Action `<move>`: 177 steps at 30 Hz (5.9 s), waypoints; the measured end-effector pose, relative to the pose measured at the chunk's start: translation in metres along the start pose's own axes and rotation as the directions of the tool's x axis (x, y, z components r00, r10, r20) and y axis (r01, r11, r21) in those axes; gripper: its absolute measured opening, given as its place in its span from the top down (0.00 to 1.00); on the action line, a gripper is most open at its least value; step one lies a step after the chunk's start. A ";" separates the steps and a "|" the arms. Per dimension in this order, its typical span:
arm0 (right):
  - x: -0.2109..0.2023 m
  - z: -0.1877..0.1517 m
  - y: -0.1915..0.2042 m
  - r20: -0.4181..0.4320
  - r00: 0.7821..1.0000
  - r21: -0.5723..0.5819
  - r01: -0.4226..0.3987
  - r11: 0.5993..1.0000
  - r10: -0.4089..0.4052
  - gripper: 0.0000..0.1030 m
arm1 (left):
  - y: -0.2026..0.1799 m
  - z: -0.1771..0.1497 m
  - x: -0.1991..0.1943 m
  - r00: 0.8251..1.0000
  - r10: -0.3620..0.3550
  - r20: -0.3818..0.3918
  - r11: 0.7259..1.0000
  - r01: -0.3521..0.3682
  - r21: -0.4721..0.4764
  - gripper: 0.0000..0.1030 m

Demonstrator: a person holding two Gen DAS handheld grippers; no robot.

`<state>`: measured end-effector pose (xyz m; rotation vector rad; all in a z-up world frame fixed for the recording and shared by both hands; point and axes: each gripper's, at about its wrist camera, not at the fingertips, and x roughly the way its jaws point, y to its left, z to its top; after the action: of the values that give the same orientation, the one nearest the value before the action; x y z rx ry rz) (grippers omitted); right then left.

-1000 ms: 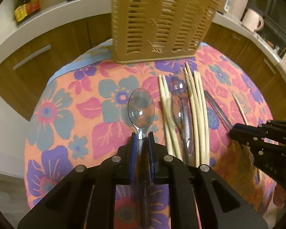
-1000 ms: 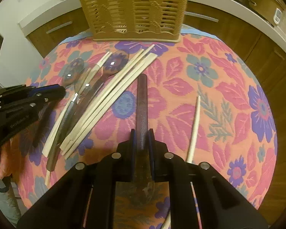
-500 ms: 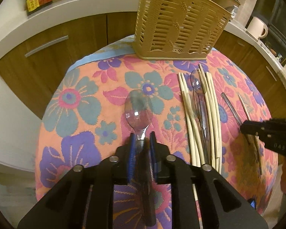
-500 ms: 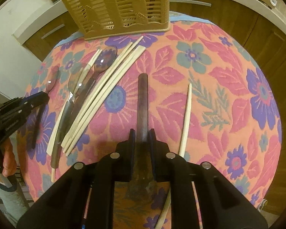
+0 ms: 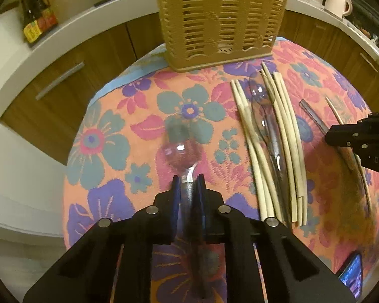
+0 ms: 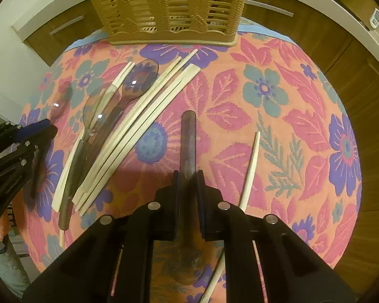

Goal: Organize utensils
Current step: 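Grasp another clear spoon with the left tool while the right tool grasps a dark utensil, then carry both held utensils over the tan basket and open both tools to drop them, then move both open tools back down to the utensils on the table, then grasp a clear spoon with the left tool while the right tool grasps a wooden chopstick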

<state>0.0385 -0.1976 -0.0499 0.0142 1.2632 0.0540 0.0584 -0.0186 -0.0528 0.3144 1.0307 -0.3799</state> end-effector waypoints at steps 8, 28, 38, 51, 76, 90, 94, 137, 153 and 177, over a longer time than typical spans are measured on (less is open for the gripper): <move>-0.045 -0.015 -0.001 0.133 0.985 -0.039 -0.104 0.994 0.108 0.91 | 0.003 0.003 -0.044 0.988 -0.037 0.153 0.999 0.041 -0.023 0.90; -0.174 0.067 -0.023 0.581 0.782 -0.099 -0.207 0.973 0.225 0.90 | 0.034 0.107 -0.153 0.771 -0.134 0.623 0.972 0.224 -0.068 0.90; -0.181 0.151 -0.038 0.742 0.650 -0.039 -0.206 0.978 0.166 0.91 | 0.047 0.186 -0.123 0.662 -0.129 0.738 0.955 0.283 -0.087 0.90; -0.123 0.190 -0.048 0.809 0.588 0.067 -0.055 0.996 -0.022 0.90 | 0.052 0.205 -0.059 0.651 -0.055 0.757 0.963 0.234 -0.132 0.90; -0.151 0.067 -0.047 0.750 0.661 0.052 -0.113 0.992 0.036 0.77 | 0.041 0.106 -0.115 0.680 -0.190 0.708 0.945 0.321 -0.054 0.64; -0.103 -0.035 -0.062 0.634 0.773 0.104 -0.138 0.985 0.042 0.71 | 0.012 0.003 -0.095 0.802 -0.220 0.555 0.942 0.323 -0.094 0.51; -0.082 -0.056 -0.064 0.607 0.793 0.121 -0.163 0.979 0.057 0.54 | 0.006 -0.018 -0.087 0.817 -0.156 0.555 0.949 0.280 -0.146 0.36; -0.041 -0.074 -0.059 0.544 0.836 0.096 -0.147 0.985 0.072 0.54 | 0.002 -0.014 -0.045 0.878 -0.269 0.396 0.919 0.357 -0.168 0.44; -0.037 -0.071 -0.064 0.529 0.843 0.109 -0.183 0.977 0.099 0.54 | -0.020 0.032 0.005 0.944 -0.310 0.112 0.933 0.325 -0.153 0.76; -0.024 -0.062 -0.063 0.457 0.881 0.109 -0.194 0.975 0.124 0.54 | 0.057 0.007 -0.006 0.954 -0.273 0.122 0.926 0.295 -0.236 0.89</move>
<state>-0.0260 -0.2629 -0.0486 0.2513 0.7970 0.0916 0.0862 0.0302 -0.0396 -0.0826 1.0281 -0.5135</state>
